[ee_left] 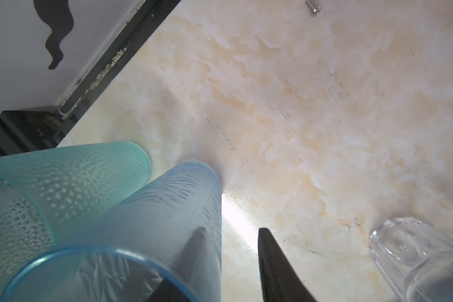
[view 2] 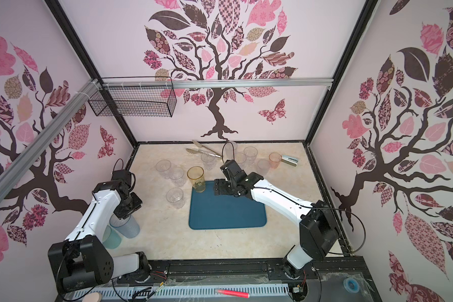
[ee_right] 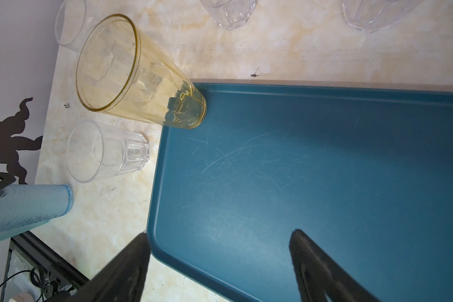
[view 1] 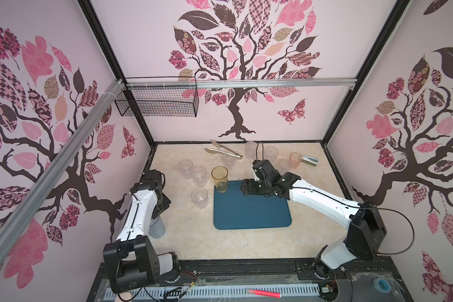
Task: Place the glasses into the tray
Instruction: Pick up the glass from the bottom-left of the table.
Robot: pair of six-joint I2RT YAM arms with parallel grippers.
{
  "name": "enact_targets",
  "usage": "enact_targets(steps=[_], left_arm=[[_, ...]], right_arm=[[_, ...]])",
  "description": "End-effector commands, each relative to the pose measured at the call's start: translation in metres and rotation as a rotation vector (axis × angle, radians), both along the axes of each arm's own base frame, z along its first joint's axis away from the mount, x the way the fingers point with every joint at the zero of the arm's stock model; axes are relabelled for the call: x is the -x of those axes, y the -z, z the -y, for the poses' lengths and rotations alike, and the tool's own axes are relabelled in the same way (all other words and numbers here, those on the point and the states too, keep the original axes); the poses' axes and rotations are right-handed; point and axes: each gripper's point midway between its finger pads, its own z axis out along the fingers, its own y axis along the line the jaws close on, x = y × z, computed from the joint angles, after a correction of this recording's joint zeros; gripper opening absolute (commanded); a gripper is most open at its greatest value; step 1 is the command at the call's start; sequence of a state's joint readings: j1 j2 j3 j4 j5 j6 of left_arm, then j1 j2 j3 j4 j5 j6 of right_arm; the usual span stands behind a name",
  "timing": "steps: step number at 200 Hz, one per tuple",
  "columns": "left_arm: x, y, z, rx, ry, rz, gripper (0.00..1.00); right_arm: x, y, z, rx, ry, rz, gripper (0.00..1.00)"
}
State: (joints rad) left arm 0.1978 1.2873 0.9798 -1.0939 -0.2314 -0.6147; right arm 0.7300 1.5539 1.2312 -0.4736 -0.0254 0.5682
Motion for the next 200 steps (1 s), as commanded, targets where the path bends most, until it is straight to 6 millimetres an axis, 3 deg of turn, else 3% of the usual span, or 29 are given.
enact_targets(steps=[1, 103, 153, 200], left_arm=[[0.001, 0.001, -0.001, -0.006, 0.002, 0.013, 0.33], [0.000, -0.016, 0.006, 0.026, 0.024, 0.044, 0.01], [-0.003, -0.050, 0.009, 0.026, 0.045, 0.133, 0.00], [-0.003, -0.094, 0.009, 0.006, 0.040, 0.211, 0.00]], right_arm=[[0.002, -0.015, 0.006, -0.012, 0.012, 0.037, 0.86], [0.002, -0.010, 0.006, -0.007, 0.012, 0.034, 0.86], [0.001, -0.010, 0.007, -0.004, 0.016, 0.034, 0.86], [0.000, -0.009, 0.005, -0.012, 0.020, 0.030, 0.86]])
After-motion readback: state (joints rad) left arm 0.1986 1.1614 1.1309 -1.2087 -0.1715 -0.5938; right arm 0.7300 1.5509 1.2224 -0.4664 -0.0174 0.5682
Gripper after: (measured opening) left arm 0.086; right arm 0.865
